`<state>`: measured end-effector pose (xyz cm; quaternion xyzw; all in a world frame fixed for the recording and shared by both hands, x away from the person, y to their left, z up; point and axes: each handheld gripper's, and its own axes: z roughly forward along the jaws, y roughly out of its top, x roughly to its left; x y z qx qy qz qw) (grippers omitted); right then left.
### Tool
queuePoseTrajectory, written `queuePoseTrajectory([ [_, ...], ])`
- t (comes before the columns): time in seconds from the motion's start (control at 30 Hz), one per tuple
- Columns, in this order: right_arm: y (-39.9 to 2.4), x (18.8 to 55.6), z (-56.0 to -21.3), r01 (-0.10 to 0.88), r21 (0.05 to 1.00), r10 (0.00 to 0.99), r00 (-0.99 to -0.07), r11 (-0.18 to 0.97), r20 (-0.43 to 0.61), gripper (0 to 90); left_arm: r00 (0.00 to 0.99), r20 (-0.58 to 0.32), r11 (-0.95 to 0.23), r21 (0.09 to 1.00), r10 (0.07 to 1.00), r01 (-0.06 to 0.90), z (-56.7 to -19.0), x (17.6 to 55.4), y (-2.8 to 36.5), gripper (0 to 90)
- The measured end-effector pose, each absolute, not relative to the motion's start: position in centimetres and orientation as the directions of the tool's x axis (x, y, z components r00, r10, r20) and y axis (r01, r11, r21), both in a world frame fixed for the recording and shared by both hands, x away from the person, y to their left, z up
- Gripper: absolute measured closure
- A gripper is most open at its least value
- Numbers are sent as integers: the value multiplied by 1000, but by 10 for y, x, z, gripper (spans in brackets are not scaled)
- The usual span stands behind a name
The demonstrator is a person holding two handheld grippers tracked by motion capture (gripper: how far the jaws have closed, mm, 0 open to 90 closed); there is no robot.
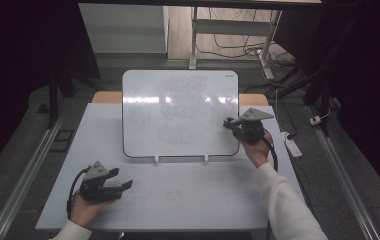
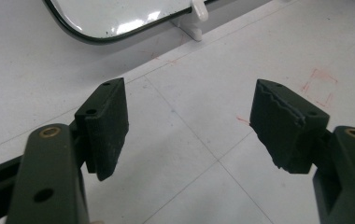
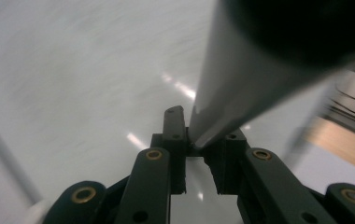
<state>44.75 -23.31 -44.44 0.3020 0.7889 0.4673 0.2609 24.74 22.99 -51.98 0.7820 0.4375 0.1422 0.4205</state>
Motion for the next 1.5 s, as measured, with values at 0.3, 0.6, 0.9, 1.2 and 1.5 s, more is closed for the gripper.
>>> queuePoseTrajectory([
  [0.3,-229,445,-448,243,897,710,-697,369,-103,778,575,-145,-262,783,806,565,-520,248,230,291],
  [0.6,-221,430,-452,288,881,661,-749,376,-37,778,570,-147,-255,785,809,565,-519,247,231,291],
  [0.9,-222,382,-439,277,896,576,-817,346,30,777,571,-140,-254,793,809,554,-517,247,230,291],
  [1.2,-213,352,-451,316,872,509,-856,373,93,777,569,-132,-239,814,812,530,-513,249,229,291],
  [1.5,-187,341,-464,319,849,419,-898,421,130,776,581,-102,-241,842,807,483,-507,255,223,290],
])
